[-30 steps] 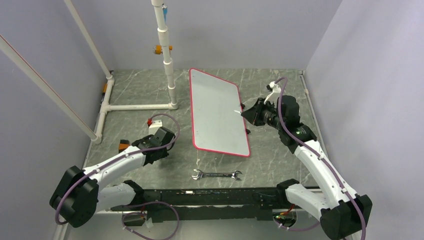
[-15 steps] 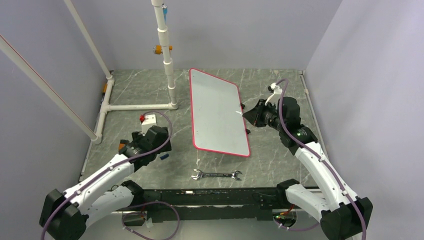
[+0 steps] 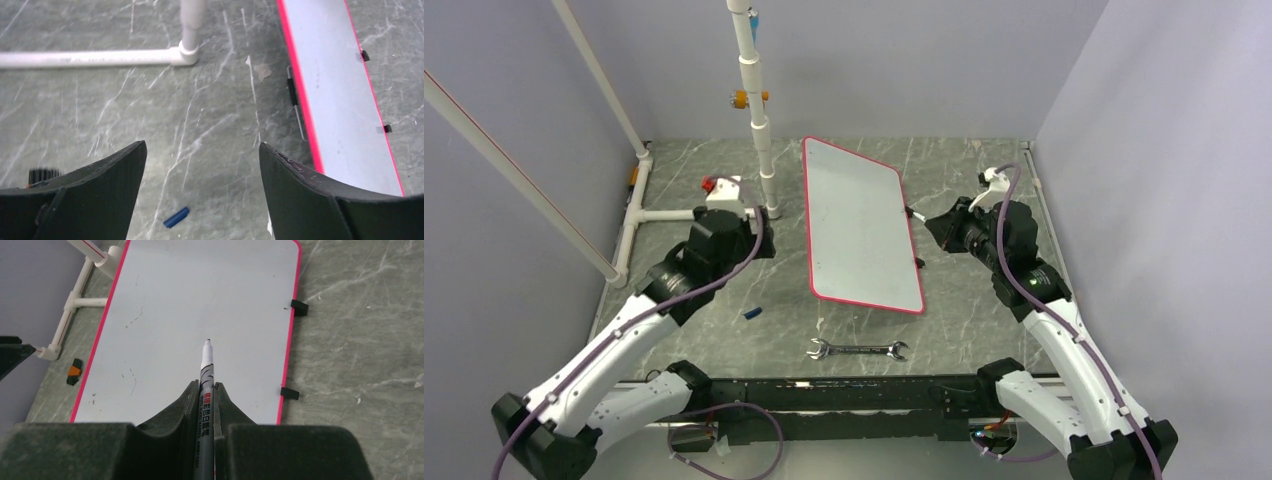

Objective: Write a sentence on the whiteboard
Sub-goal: Adjust the whiteboard at the center of the board.

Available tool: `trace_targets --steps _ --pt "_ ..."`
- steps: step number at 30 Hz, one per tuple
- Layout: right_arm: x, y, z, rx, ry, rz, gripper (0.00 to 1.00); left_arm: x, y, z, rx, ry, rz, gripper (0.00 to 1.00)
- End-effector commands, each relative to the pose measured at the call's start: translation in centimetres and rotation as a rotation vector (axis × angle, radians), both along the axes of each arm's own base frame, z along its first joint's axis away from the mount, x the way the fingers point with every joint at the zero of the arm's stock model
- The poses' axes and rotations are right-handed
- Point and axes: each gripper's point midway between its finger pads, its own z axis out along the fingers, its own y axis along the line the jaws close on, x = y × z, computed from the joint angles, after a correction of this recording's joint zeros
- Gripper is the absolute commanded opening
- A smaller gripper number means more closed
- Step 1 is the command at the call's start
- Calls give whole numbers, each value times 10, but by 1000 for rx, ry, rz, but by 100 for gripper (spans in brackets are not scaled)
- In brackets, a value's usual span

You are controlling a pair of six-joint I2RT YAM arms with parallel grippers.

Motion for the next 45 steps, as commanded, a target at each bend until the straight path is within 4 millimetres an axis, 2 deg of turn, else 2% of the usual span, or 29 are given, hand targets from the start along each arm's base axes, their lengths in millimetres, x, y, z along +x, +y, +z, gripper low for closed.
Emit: trace_targets --steps 1,4,7,11,15,21,28,34,41,45 --pt "-1 -8 5 -15 -24 -33 0 27 -30 36 -26 -62 -83 84" --pt "-3 -11 8 -24 -32 -41 0 46 -46 40 -21 -48 -100 84" --pt "-4 -14 8 -36 -35 -47 0 65 -65 33 -23 -18 -123 85" --pt "-7 -16 8 -45 -33 -52 0 81 -86 25 -57 -3 -150 87" --pt "-9 -17 10 -43 -39 -53 0 93 -96 14 -73 21 -141 87" --pt "-11 -14 6 -29 -27 -39 0 104 -116 0 -96 49 -185 77" --pt "-11 -14 5 -31 -28 -40 0 109 -131 -13 -133 78 -259 58" --pt "-10 -14 5 -31 -23 -40 0 110 -152 -14 -132 72 -396 42" --pt "-12 -14 5 -27 -26 -37 0 119 -173 -8 -76 94 -615 34" --pt "-13 -13 3 -25 -21 -31 0 117 -196 -6 -50 134 -806 33"
